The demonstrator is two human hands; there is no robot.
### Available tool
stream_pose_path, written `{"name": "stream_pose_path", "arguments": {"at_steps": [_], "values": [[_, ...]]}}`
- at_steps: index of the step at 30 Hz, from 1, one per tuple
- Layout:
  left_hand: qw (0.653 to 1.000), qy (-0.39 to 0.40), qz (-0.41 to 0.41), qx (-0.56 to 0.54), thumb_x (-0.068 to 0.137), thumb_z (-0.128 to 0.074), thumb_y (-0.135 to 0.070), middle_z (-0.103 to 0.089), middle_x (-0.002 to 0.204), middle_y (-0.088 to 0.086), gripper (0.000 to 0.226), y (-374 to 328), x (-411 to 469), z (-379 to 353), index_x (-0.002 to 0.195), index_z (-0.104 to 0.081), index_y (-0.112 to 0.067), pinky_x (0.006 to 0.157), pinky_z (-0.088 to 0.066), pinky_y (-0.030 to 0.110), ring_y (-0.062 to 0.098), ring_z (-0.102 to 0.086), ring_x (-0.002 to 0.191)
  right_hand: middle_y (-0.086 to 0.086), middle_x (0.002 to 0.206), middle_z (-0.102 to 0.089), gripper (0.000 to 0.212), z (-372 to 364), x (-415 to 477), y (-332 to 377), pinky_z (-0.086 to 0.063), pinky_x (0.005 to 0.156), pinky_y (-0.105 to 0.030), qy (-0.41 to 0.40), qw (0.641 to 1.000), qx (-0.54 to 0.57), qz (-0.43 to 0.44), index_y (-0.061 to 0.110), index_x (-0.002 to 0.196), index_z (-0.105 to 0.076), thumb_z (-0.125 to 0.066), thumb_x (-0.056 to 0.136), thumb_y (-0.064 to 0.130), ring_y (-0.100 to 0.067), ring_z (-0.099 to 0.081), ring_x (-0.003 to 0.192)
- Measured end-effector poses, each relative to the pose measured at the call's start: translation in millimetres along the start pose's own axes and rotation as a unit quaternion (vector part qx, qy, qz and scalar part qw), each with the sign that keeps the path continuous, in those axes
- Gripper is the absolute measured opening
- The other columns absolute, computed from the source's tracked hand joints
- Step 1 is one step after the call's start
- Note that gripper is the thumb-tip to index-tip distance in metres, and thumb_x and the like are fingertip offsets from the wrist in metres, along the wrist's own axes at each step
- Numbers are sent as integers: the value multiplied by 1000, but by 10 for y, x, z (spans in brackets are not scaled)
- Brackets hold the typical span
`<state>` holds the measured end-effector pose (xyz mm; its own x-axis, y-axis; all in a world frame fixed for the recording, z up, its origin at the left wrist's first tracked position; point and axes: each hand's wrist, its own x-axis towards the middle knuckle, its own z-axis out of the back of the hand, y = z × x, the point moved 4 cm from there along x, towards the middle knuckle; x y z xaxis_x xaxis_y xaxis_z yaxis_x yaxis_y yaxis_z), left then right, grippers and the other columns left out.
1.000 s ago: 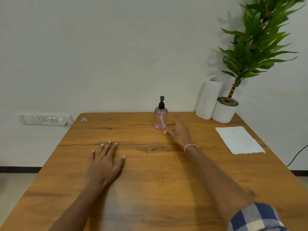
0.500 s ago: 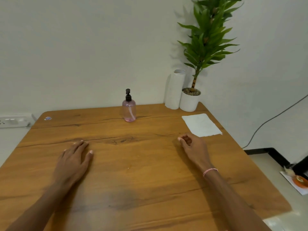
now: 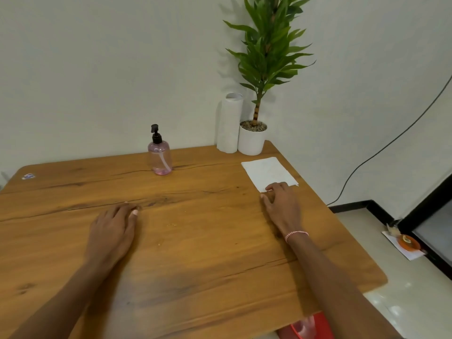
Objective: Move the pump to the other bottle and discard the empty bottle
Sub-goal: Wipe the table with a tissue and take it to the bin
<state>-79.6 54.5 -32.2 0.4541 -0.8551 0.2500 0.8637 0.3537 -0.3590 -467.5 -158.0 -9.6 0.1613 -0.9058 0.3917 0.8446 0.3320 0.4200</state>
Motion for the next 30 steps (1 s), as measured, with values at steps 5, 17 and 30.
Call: {"name": "stream_pose_path", "arguments": {"at_steps": [5,17,30], "values": [[1000,-17,-7,12,102,-28,-49,-65,137,13,56,12,-15,-27,131,-64,-17,102,-45,56,40,-59,123,-4,124,-71,29,-68,140,52,-54,77,-31,5,998,-61,26,20,119,-73,-73,98,39,-21,-66,104],[1000,-11,-7,4,102,-27,-49,-63,139,13,57,-10,-38,-11,134,-63,-17,103,-44,56,38,-57,126,-5,115,-74,24,-87,192,102,-55,72,-31,-9,995,-101,24,14,111,-78,-67,103,33,-21,-67,97],[1000,-13,-1,12,103,-28,-48,-64,138,11,53,5,-24,-33,131,-63,-19,102,-44,55,37,-58,124,-7,118,-71,19,51,326,111,-55,73,-29,-7,1000,-27,-7,9,116,-72,-60,108,21,-23,-69,101]]}}
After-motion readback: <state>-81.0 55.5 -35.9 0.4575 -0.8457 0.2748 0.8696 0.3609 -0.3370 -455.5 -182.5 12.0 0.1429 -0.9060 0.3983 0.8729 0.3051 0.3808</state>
